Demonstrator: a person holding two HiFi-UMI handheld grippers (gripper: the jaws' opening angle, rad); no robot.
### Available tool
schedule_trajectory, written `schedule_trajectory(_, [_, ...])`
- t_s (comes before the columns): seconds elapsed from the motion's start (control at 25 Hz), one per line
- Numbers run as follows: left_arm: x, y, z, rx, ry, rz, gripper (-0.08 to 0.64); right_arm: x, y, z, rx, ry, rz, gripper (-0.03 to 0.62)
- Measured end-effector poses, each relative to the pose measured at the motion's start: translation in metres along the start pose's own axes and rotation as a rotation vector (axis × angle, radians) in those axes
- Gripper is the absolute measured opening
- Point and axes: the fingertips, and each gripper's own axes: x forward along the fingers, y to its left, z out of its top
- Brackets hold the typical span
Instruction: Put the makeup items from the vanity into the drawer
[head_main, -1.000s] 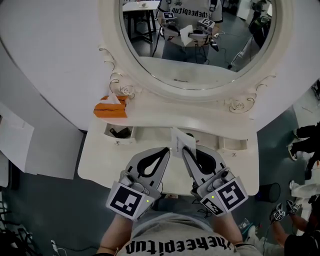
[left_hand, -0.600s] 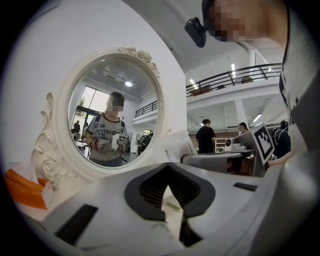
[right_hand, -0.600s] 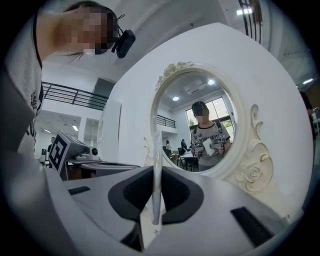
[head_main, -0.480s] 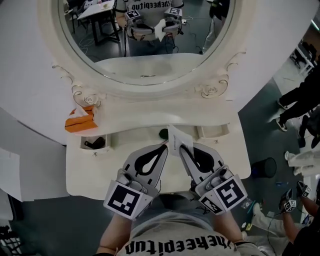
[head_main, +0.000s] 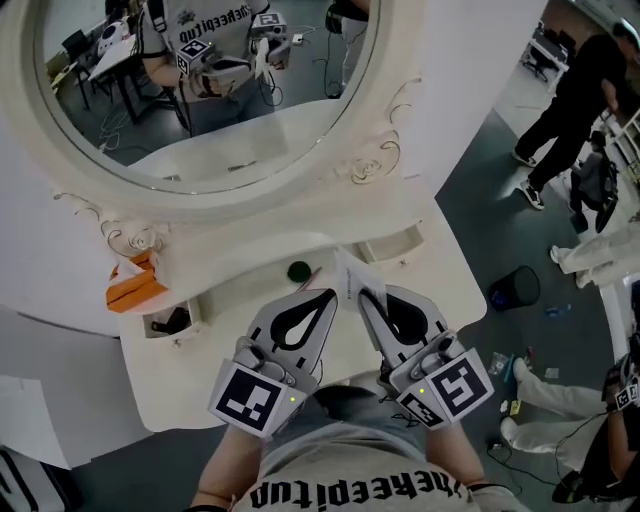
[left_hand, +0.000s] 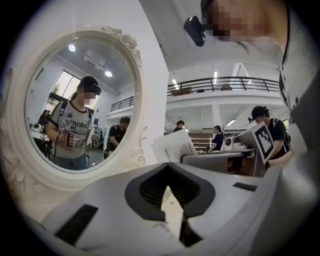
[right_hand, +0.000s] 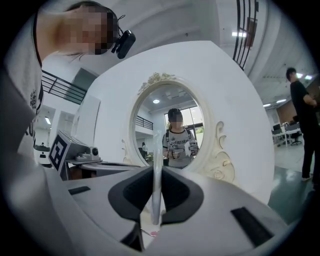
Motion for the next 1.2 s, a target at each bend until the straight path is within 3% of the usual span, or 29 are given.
schedule_trajectory(0.68, [0.015,-0.032,-0.002,0.005,0.009,-0.277,0.031,-0.046,-0.006,-0.001,0.000,0.005,-0.295,0.052])
schedule_trajectory(1.04, [0.026,-0.034,-0.002,-0.003,-0.005,-0.339,0.031,-0.052,-0.015,-0.002,-0.013,0.009,-0.365,0.052])
schedule_trajectory(1.2, [0.036,-0.033,-0.002,0.002,-0.002,-0.326,0.031,-0.053,-0.028,-0.002,-0.016,0.005,-0.363,0.052])
